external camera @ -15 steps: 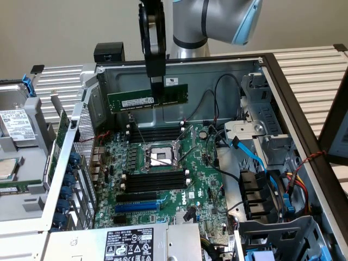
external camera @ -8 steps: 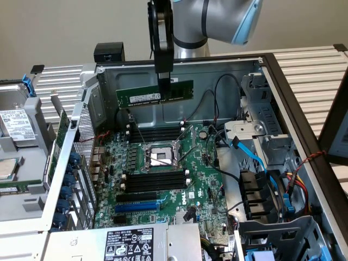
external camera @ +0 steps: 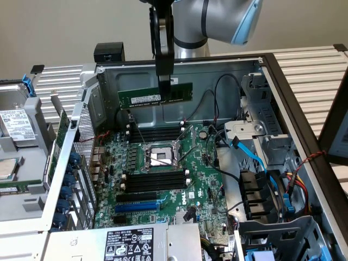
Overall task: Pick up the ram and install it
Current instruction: 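Insert the ram into the slot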
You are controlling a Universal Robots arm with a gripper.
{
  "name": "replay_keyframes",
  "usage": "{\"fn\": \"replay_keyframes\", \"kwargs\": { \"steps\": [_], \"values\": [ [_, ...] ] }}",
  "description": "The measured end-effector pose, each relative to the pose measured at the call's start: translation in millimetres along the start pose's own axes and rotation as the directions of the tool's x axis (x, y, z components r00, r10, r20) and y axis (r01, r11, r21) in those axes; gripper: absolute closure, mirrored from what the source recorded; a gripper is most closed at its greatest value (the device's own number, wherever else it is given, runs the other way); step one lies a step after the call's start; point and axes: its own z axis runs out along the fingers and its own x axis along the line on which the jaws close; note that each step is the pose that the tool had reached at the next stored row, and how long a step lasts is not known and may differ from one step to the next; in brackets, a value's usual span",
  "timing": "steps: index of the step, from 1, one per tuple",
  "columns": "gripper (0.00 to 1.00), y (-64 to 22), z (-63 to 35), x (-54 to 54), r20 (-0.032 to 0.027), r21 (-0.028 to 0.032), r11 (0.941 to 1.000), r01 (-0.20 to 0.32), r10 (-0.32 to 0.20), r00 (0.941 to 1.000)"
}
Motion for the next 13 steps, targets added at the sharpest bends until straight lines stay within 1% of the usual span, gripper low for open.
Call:
{"fn": "replay_keyframes", "kwargs": {
  "steps": [4, 7, 10, 13],
  "values": [
    [0.87, 0.0, 4.6, -3.8, -0.0012, -0.0013, 1.0, -0.002, 0.002, 1.0],
    [0.87, 0.0, 7.4, -6.5, -0.0046, -0.0029, 1.0, -0.004, 0.004, 1.0],
    [0.87, 0.0, 8.3, -8.3, -0.0072, -0.0068, 1.0, -0.004, 0.004, 1.0],
    [0.87, 0.0, 8.3, -8.3, -0.0072, -0.0068, 1.0, -0.005, 0.004, 1.0]
  ]
}}
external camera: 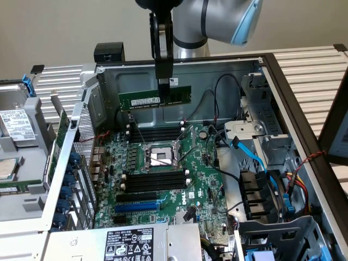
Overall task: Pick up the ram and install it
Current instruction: 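Insert the ram into the slot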
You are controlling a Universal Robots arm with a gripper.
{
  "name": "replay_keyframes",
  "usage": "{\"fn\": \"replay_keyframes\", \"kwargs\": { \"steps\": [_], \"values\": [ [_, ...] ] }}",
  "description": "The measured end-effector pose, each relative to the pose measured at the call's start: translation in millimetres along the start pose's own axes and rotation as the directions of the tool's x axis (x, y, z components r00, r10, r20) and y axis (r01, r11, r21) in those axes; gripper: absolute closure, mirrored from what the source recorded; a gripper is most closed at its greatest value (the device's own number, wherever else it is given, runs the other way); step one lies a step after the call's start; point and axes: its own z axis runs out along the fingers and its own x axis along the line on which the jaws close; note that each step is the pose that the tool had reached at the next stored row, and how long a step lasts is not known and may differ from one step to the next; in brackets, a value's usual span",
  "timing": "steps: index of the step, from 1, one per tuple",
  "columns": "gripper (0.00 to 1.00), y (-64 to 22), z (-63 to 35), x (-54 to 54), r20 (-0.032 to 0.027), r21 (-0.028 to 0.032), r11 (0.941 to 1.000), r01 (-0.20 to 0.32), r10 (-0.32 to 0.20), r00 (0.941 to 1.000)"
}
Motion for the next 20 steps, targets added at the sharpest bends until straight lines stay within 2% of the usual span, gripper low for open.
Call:
{"fn": "replay_keyframes", "kwargs": {
  "steps": [7, 11, 13, 15, 16, 17, 18, 20],
  "values": [
    [0.87, 1.5, -0.1, -4.2, -0.0035, -0.0015, 1.0, 0.0, 0.0, 1.0],
    [0.87, 1.7, 0.1, -6.2, -0.0086, -0.0069, 1.0, 0.0, 0.0, 1.0],
    [0.87, 1.8, 0.7, -6.3, -0.0111, -0.0141, 0.9999, -0.007, 0.007, 0.9999],
    [0.87, 1.8, 1.5, -6.6, -0.0162, -0.0255, 0.9996, -0.01, 0.01, 0.9998],
    [0.87, 1.8, 2.6, -7.0, -0.0225, -0.0352, 0.9993, -0.011, 0.01, 0.9997],
    [0.87, 1.8, 5.5, -11.2, -0.0351, -0.0351, 0.9993, -0.012, 0.01, 0.9993],
    [0.87, 1.7, 9.9, -15.1, -0.0381, -0.0352, 0.9992, -0.016, 0.015, 0.9992],
    [0.87, 1.7, 11.5, -15.8, -0.0379, -0.0353, 0.9989, -0.03, 0.028, 0.9989]
  ]
}}
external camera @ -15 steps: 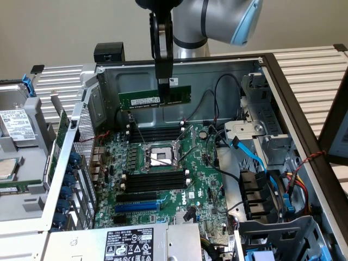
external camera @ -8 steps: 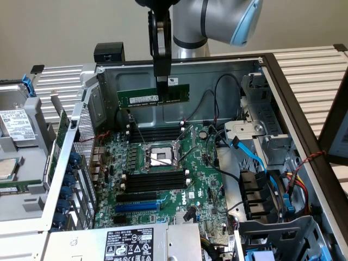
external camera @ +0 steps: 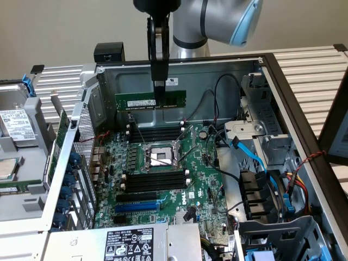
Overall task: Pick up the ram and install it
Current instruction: 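Insert the ram into the slot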
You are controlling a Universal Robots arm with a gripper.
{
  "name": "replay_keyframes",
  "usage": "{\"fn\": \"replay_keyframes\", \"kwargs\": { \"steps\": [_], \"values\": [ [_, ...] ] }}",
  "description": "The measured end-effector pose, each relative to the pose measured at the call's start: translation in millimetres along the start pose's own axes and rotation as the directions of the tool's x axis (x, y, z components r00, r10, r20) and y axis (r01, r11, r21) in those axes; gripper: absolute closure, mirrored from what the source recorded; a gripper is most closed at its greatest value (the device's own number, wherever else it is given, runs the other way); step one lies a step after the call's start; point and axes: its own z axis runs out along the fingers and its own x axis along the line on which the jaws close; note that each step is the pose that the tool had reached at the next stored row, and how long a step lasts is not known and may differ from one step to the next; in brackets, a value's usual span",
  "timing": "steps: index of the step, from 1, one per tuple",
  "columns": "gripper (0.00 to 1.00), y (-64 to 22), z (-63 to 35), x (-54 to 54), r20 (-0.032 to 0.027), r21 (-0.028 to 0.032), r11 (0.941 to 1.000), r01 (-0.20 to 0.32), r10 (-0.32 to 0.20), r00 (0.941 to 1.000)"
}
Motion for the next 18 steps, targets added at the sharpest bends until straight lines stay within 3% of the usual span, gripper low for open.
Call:
{"fn": "replay_keyframes", "kwargs": {
  "steps": [1, 6, 7, 11, 13, 18],
  "values": [
    [0.87, 0.0, 3.4, -0.2, 0.0022, -0.0018, 0.9995, -0.031, 0.031, 0.9995],
    [0.87, -0.2, 8.5, -0.2, 0.0028, -0.0037, 0.9994, -0.035, 0.035, 0.9994],
    [0.87, -0.2, 9.8, -0.3, 0.0031, -0.001, 0.9994, -0.034, 0.034, 0.9994],
    [0.87, 1.0, 13.0, -0.6, 0.0043, 0.0224, 0.9992, -0.034, 0.034, 0.9994],
    [0.87, 3.6, 16.4, -0.8, 0.0045, 0.026, 0.9991, -0.034, 0.034, 0.9994],
    [0.87, 6.7, 25.2, -7.4, 0.0046, 0.0275, 0.999, -0.034, 0.034, 0.9994]
  ]
}}
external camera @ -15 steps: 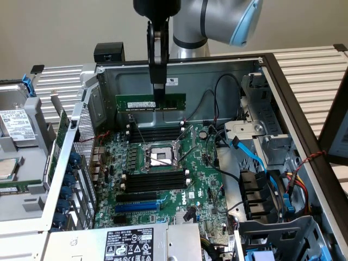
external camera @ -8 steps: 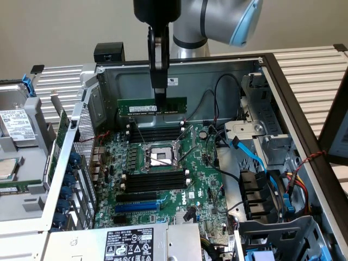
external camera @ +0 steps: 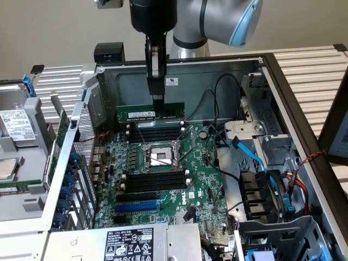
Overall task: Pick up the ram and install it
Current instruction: 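Insert the ram into the slot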
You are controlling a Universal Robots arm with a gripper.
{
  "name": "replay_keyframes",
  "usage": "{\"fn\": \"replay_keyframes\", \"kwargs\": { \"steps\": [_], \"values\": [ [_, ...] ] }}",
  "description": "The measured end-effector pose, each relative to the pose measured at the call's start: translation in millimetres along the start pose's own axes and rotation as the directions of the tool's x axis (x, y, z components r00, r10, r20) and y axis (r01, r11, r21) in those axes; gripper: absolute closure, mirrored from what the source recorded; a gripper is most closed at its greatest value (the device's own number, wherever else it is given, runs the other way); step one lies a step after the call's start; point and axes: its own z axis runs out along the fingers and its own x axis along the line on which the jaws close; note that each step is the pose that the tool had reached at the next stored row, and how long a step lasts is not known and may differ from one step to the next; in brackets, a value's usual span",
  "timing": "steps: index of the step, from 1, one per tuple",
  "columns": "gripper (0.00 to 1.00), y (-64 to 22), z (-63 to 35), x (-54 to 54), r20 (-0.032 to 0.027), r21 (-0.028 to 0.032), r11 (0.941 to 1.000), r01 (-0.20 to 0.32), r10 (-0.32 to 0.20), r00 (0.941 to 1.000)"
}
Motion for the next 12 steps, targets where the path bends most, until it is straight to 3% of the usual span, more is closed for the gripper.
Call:
{"fn": "replay_keyframes", "kwargs": {
  "steps": [6, 12],
  "values": [
    [0.87, 0.2, 9.4, -2.5, 0.0004, 0.0051, 1.0, 0.001, -0.001, 1.0],
    [0.87, -0.8, 16.9, 11.8, 0.0001, 0.0051, 1.0, 0.001, -0.001, 1.0]
  ]
}}
